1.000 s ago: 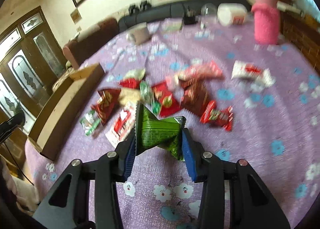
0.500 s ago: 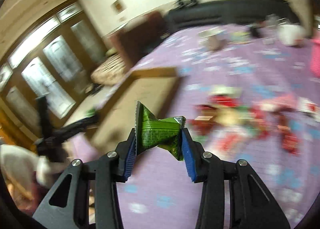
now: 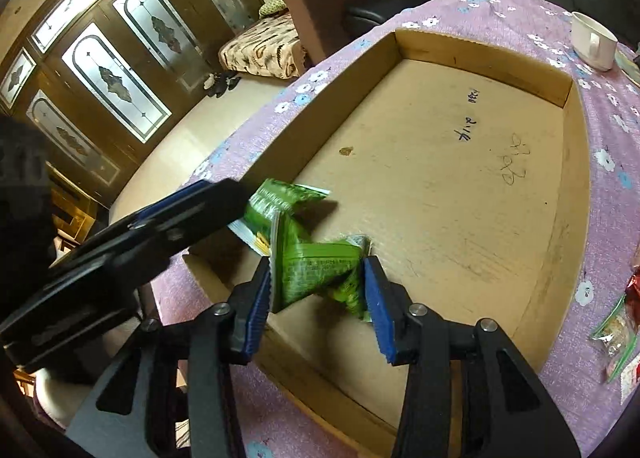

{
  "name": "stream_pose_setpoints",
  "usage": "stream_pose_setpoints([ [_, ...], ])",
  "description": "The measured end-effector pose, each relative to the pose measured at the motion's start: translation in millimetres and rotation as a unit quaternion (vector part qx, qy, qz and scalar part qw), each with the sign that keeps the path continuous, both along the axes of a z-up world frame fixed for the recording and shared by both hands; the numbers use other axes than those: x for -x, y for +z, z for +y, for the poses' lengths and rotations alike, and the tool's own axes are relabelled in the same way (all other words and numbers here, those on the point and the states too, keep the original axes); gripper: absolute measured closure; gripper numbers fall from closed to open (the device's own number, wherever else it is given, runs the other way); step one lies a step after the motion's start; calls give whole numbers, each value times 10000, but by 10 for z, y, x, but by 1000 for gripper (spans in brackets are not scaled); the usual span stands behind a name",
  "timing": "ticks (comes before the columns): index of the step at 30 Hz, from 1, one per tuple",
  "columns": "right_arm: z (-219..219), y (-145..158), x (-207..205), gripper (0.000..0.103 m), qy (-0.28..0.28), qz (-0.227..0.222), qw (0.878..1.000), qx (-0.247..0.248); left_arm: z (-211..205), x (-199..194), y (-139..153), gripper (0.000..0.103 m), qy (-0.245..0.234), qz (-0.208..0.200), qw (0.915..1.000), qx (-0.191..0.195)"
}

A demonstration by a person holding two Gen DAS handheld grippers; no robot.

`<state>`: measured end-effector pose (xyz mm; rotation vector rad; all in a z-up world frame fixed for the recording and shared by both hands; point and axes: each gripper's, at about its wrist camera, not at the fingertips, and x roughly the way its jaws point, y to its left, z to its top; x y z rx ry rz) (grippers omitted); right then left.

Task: Organize snacks
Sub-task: 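Carry the green bag with the right gripper into the cardboard tray and release, then return the right gripper to the pile and grasp the white-red wafer pack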

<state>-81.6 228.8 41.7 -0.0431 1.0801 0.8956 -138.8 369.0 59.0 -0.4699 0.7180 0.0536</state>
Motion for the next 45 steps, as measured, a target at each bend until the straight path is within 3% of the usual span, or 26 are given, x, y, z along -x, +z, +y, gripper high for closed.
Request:
stream_pose_setpoints([
  [4, -130, 148, 81, 47, -109, -307, 9994, -109, -42, 166, 98, 43, 269, -247, 9993, 10],
  [6, -246, 248, 116, 47, -204, -480, 9984, -227, -90, 203, 143, 33, 347, -311, 9989, 23],
  [8, -366, 330, 169, 45, -336, -688, 9965, -341, -169, 239, 207, 32, 401, -339, 9986, -48],
  [11, -627, 484, 308, 36, -726, -1280, 9878, -516, -309, 311, 301, 32, 316, -486, 9982, -133],
  [13, -845, 545, 372, 22, -1076, -1726, 9769, -656, -437, 339, 356, 32, 261, -598, 9977, -199],
  [15, -1014, 566, 393, 16, -1289, -1867, 9702, -850, -551, 311, 374, 32, 172, -564, 9980, -246],
  [21, -1612, 439, 146, 16, -1871, -1461, 9684, -763, -910, 282, 452, 32, -115, -418, 9980, -465],
  [31, -2087, 396, -46, 16, -2487, -2124, 9444, -320, -1155, 597, 795, 32, 222, -499, 9923, -1111],
  [35, -2179, 378, -82, 16, -2611, -2181, 9398, -319, -1181, 659, 851, 32, 398, -463, 9901, -1266],
  [40, -2202, 302, -109, 16, -2540, -2005, 9455, -369, -1220, 620, 843, 32, 481, -411, 9900, -1257],
  [42, -2257, 320, -91, 16, -2564, -1983, 9448, -472, -1287, 547, 821, 32, 381, -372, 9907, -1254],
  [45, -2372, 437, -21, 16, -2653, -2026, 9398, -728, -1403, 372, 720, 32, -3, -423, 9947, -940],
])
